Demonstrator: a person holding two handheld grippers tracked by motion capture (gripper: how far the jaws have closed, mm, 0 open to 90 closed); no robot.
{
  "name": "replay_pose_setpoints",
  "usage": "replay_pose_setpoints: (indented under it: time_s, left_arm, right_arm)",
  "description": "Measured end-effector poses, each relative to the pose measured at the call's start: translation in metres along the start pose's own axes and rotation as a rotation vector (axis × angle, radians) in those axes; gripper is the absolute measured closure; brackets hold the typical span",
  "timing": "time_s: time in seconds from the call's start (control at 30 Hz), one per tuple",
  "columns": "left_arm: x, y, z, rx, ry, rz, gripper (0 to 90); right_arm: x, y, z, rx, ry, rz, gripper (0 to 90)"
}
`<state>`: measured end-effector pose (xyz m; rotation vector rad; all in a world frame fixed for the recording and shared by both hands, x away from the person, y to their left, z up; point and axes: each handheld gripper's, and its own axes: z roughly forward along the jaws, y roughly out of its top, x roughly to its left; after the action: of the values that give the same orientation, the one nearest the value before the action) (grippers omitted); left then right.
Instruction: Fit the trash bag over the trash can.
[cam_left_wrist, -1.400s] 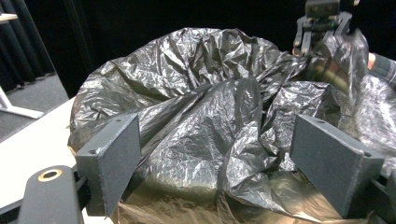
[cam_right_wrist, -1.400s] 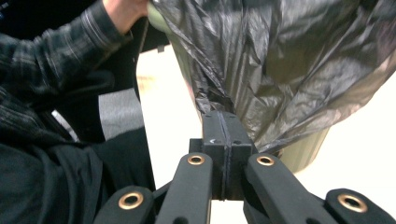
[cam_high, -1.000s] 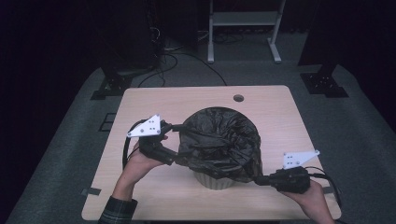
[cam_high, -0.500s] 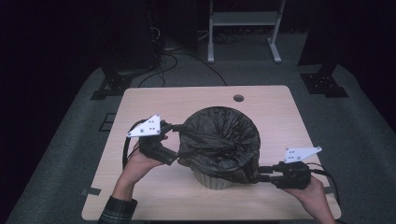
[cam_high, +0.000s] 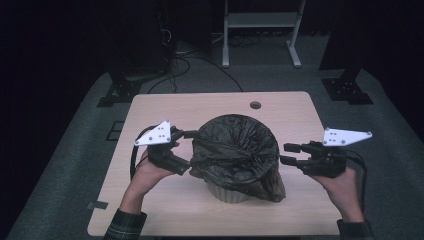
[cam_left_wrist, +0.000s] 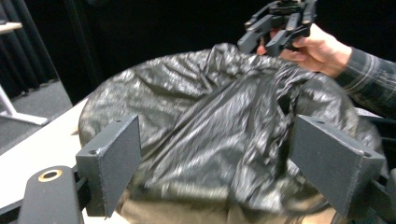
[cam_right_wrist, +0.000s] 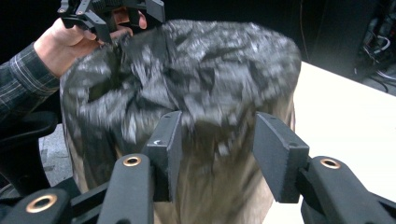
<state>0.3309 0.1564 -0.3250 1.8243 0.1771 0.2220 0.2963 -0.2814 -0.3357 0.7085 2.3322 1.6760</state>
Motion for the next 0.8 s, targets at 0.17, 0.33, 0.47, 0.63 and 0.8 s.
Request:
replay_pose_setpoints:
  time_s: [0.17, 0.33, 0.47, 0.63, 0.8]
  left_arm:
    - [-0.001, 0.010, 0.013, 0.007, -0.027, 0.021, 16.0]
    - [-0.002, 0.020, 0.034, 0.067, -0.067, 0.045, 21.2]
    - [-0.002, 0.022, 0.045, 0.114, -0.078, 0.053, 24.2]
    - [-0.001, 0.022, 0.049, 0.156, -0.068, 0.080, 39.5]
    - [-0.003, 0.025, 0.047, 0.180, -0.071, 0.141, 67.3]
  right_arm:
    - [0.003, 0.017, 0.013, -0.008, 0.019, -0.022, 48.4]
    - [0.004, 0.028, 0.022, -0.001, 0.010, -0.046, 45.2]
    - [0.002, 0.036, 0.031, 0.026, 0.013, -0.060, 42.4]
    - [0.000, 0.039, 0.040, 0.053, 0.005, -0.077, 51.3]
    - [0.002, 0.038, 0.045, 0.078, -0.016, -0.125, 80.3]
